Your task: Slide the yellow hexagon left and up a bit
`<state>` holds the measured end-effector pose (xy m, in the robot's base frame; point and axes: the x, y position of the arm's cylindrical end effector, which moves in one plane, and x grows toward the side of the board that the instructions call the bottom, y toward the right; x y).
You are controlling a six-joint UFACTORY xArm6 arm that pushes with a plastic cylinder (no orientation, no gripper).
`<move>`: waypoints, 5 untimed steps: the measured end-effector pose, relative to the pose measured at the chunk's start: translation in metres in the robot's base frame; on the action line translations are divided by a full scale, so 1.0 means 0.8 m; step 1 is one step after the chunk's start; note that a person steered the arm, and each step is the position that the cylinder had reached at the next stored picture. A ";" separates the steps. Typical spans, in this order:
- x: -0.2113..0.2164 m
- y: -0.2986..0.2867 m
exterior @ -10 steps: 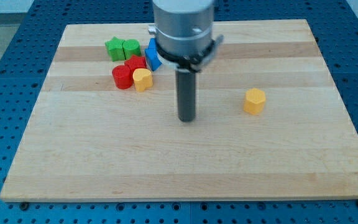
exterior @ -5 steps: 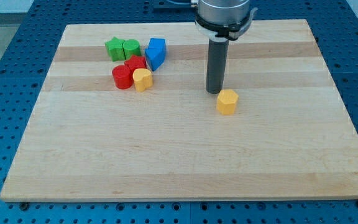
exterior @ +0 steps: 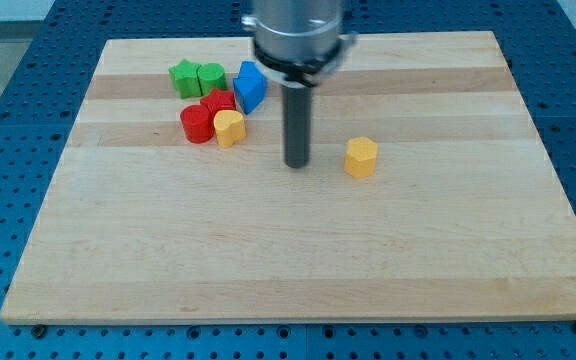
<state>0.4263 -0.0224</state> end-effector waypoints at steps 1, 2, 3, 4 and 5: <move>0.029 0.011; 0.053 0.075; 0.038 0.144; -0.024 0.120; -0.056 0.041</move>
